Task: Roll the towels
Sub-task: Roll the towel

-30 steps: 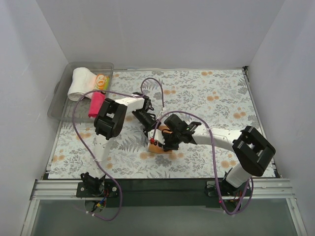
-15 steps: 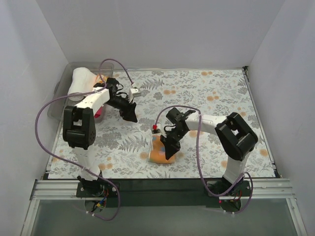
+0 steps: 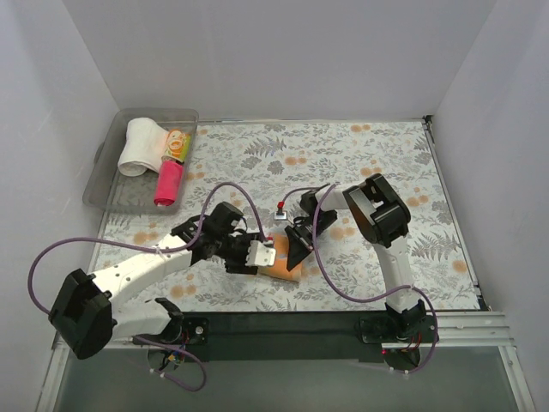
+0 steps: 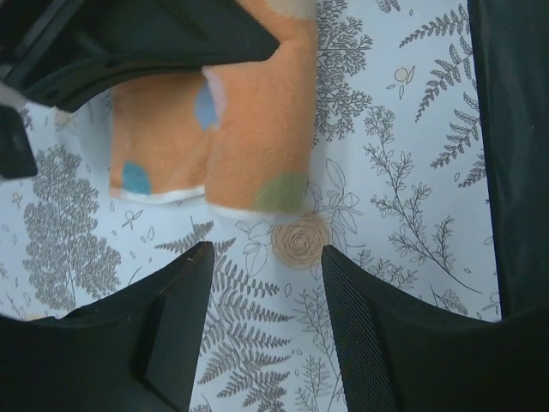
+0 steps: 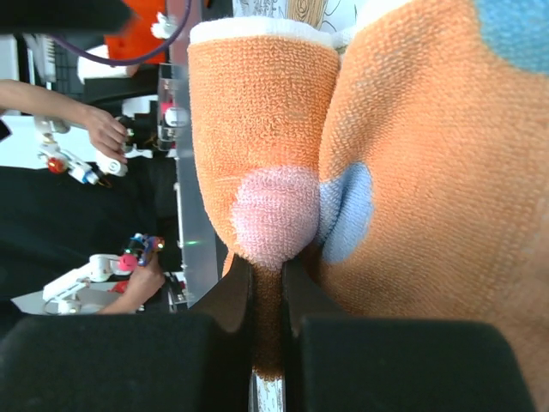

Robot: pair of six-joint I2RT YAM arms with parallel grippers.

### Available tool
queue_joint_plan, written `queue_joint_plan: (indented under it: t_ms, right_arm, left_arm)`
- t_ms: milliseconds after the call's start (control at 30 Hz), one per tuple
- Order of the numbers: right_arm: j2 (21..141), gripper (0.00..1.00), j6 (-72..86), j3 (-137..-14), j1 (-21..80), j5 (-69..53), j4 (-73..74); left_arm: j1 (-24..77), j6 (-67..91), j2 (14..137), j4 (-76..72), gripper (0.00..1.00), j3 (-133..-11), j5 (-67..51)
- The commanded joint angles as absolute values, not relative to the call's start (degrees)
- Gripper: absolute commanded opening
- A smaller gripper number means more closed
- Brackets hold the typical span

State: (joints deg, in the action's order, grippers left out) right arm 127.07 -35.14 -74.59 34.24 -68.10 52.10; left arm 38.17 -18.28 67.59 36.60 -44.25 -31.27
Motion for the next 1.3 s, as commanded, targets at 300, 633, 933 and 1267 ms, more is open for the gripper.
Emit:
queue_joint_plan:
  t_ms: [300, 633, 933, 1267]
  right_arm:
    - [131.31, 0.01, -40.78, -76.64, 33.57, -63.90, 52.65]
    - [130.08, 0.15, -38.59, -78.39, 32.61, -60.04, 53.00]
    - [122.17, 0.58, -36.74, -92.36, 25.49, -50.11, 57.04]
    - [107.43, 0.69, -38.92, -94.75, 19.86, -39.06, 56.69]
  left_arm:
    - [53.61, -22.15, 79.52, 16.27, 0.48, -41.22, -21.10]
    - [54.23, -23.82, 87.80, 23.10, 0.13, -43.85, -22.05]
    - [54.23, -18.11, 93.42, 44.29, 0.02, -52.81, -30.84]
    - [45.45, -14.33, 108.09, 57.12, 0.04, -68.78, -39.10]
